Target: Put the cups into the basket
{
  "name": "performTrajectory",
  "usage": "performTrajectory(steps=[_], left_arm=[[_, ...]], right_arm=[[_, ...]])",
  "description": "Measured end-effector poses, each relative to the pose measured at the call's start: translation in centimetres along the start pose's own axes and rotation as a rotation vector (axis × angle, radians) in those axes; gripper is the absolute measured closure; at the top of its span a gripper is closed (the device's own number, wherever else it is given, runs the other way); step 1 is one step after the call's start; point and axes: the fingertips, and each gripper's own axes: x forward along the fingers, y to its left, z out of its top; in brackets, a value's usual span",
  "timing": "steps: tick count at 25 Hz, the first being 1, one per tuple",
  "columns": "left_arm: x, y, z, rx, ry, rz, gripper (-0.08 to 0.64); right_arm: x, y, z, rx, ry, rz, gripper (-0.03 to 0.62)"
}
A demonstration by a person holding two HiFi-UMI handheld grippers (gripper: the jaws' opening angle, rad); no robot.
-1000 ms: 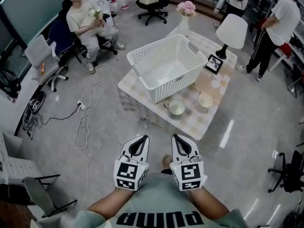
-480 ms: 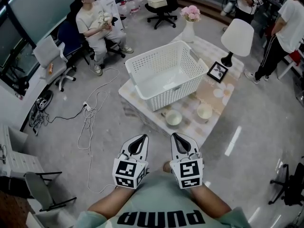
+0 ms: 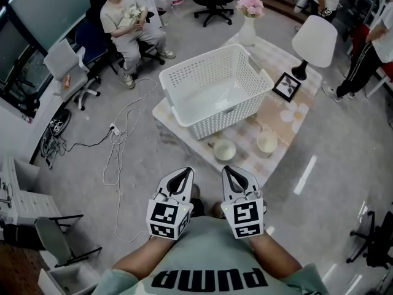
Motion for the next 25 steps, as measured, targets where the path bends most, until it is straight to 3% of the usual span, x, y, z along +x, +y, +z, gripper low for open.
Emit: performTrajectory(steps=[12, 13, 16, 25], left_arm=[[5.1, 2.1, -0.4, -0.009, 0.058, -0.098, 0.555], [5.5, 2.2, -0.5, -0.008, 0.066, -0.107, 0.555], [6.6, 2.5, -1.1, -0.008, 0.09, -0.133, 0.555], [9.5, 3.6, -2.9, -0.019, 0.152, -0.185, 0.555]], right_arm=[[3.8, -1.6, -0.4, 0.023, 0.069, -0.041, 0.575], [4.2, -1.9, -0.4, 0.029, 0.074, -0.049, 0.564], [5.2, -2.3, -1.0, 0.05, 0.101, -0.063, 0.422], [8.1, -2.8, -3.2, 0.077, 0.189, -0.073, 0.311]])
